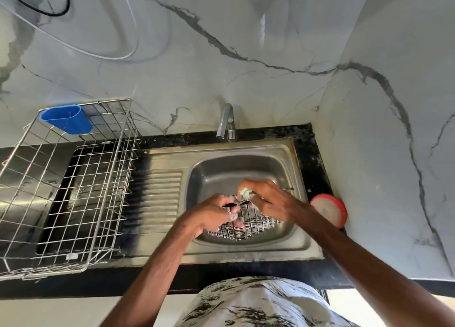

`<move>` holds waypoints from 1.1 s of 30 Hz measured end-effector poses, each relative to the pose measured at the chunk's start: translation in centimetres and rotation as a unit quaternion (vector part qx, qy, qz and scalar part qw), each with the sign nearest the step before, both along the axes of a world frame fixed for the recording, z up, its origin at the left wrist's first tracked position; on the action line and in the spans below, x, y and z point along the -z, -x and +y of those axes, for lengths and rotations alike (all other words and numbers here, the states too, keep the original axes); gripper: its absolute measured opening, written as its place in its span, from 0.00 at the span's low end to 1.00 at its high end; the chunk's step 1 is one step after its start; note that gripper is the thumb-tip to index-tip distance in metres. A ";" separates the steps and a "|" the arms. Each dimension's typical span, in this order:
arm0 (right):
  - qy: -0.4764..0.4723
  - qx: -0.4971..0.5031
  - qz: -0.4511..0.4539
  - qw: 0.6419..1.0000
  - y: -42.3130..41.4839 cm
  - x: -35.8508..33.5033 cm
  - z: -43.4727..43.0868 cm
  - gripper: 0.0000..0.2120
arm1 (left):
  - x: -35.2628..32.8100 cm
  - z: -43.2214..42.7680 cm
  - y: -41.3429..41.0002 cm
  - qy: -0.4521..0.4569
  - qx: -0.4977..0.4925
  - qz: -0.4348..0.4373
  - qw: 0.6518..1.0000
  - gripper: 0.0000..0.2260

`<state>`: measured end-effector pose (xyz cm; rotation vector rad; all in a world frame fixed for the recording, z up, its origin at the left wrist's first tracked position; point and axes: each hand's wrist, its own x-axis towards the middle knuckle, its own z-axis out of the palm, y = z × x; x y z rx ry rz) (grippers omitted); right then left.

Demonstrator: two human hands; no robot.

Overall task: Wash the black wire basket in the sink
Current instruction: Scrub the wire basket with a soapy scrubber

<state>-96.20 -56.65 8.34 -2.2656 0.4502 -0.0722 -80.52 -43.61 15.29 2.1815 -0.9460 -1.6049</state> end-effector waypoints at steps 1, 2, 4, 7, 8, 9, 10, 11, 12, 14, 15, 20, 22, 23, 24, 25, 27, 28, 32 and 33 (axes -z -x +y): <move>-0.021 0.005 -0.017 1.000 -0.1 -0.5 0.1 0.13 | 0.3 0.0 -0.3 0.007 -0.005 -0.006 1.000 0.28; -0.040 0.015 -0.034 0.999 -0.1 -0.9 0.3 0.12 | 0.6 0.0 -0.5 0.015 -0.009 -0.011 1.000 0.26; -0.089 0.042 -0.053 0.994 -0.1 -0.9 0.4 0.13 | 1.2 0.1 -0.6 0.035 -0.026 -0.021 0.999 0.23; -0.172 0.082 -0.085 0.978 0.0 -0.8 0.8 0.12 | 1.9 0.4 -0.5 0.085 -0.039 -0.032 0.995 0.19; -0.200 0.095 -0.107 0.969 -0.1 -0.6 0.9 0.12 | 2.2 0.6 -0.5 0.109 -0.047 -0.051 0.992 0.20; -0.221 0.108 -0.131 0.960 0.0 -0.4 1.0 0.12 | 2.2 0.8 -0.4 0.140 -0.069 -0.072 0.985 0.24; -0.250 0.128 -0.163 0.946 0.0 -0.1 1.1 0.12 | 2.5 1.1 -0.4 0.167 -0.096 -0.098 0.976 0.28; -0.257 0.145 -0.188 0.937 0.1 0.1 1.0 0.12 | 2.7 1.4 -0.3 0.194 -0.124 -0.125 0.965 0.33; -0.262 0.163 -0.207 0.928 0.2 0.2 0.9 0.11 | 3.1 1.6 -0.3 0.202 -0.144 -0.141 0.959 0.37; -0.237 0.179 -0.231 0.926 0.3 0.7 0.7 0.14 | 3.9 1.8 -0.5 0.176 -0.138 -0.138 0.965 0.41; -0.225 0.182 -0.239 0.927 0.3 0.8 0.8 0.18 | 4.1 1.8 -0.7 0.158 -0.125 -0.121 0.972 0.42; -0.197 0.177 -0.256 0.930 0.3 1.0 0.9 0.15 | 3.5 1.7 -1.9 0.157 -0.140 -0.035 0.977 0.51; -0.178 0.183 -0.258 0.932 0.4 0.7 0.7 0.19 | 3.6 1.4 -2.1 0.157 -0.127 -0.038 0.979 0.55; -0.172 0.186 -0.260 0.932 0.4 0.3 0.8 0.20 | 3.3 1.3 -2.1 0.154 -0.127 -0.026 0.980 0.56; -0.177 0.194 -0.256 0.930 0.5 0.1 0.8 0.21 | 3.1 1.1 -2.0 0.150 -0.137 -0.013 0.979 0.54; -0.184 0.198 -0.245 0.931 0.6 -0.1 0.8 0.19 | 3.1 1.0 -1.9 0.148 -0.149 -0.006 0.978 0.50; -0.212 0.200 -0.203 0.935 1.2 -0.4 0.8 0.13 | 3.7 0.9 -1.8 0.153 -0.178 -0.002 0.972 0.45; -0.232 0.193 -0.190 0.934 1.4 -1.0 1.0 0.12 | 4.1 0.9 -1.8 0.159 -0.193 -0.016 0.968 0.45; -0.065 0.161 -0.139 0.975 1.9 -3.8 1.2 0.21 | 4.9 1.2 -1.4 0.192 -0.232 -0.078 0.950 0.42; -0.018 0.157 -0.138 0.978 1.8 -4.5 1.5 0.21 | 4.8 1.3 -1.4 0.201 -0.236 -0.092 0.946 0.40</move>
